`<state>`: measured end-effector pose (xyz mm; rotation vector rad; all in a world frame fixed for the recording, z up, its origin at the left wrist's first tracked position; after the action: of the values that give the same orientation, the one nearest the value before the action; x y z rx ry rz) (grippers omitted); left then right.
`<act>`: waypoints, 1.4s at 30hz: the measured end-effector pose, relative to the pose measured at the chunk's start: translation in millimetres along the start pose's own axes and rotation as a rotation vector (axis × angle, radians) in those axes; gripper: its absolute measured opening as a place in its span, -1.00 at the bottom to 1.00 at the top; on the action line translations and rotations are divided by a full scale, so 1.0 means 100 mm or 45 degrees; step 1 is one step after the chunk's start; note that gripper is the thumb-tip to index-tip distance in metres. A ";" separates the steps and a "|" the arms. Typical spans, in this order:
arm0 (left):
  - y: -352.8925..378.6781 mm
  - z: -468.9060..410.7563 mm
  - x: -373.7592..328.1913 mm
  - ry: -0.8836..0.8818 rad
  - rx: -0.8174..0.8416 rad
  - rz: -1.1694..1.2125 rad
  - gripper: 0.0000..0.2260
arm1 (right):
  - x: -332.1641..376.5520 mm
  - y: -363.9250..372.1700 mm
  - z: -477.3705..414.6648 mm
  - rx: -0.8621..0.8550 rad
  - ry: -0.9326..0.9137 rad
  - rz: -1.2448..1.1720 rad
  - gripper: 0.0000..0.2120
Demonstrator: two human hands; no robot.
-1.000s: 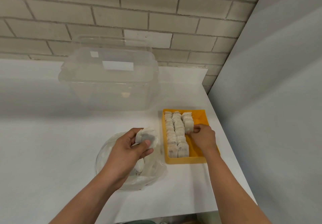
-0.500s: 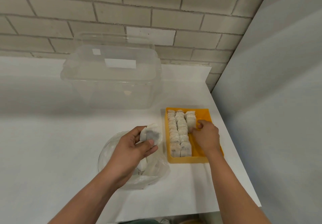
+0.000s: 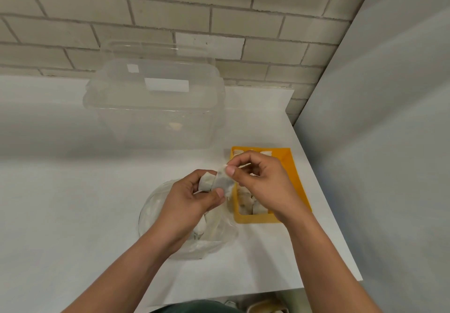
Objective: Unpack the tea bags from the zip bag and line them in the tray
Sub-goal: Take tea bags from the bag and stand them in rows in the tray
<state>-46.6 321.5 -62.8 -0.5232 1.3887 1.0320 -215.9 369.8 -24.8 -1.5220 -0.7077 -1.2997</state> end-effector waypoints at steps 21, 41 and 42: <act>-0.03 0.05 0.04 -0.053 -0.057 0.056 -0.82 | -0.81 -0.76 -0.12 -0.596 0.162 0.125 -0.93; -0.15 0.13 -0.03 -0.001 -0.149 -0.236 -0.88 | -1.35 -0.62 -0.42 -0.331 0.518 0.715 -0.70; -0.14 0.13 -0.03 -0.006 -0.147 -0.217 -0.88 | -1.36 -0.62 -0.42 -0.338 0.520 0.724 -0.77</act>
<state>-27.2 324.5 -61.3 -0.7114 1.2623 0.9771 -321.9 374.2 -137.6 -1.4498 0.1624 -1.2267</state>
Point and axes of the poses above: each hand's wrist, its own z-axis away from the middle knuckle, its own y-axis out of the palm, x = y × z, the point moved 3 cm from there along -z, towards the middle knuckle, and after that the axes turned 4 degrees about y, right-handed, at the moved point
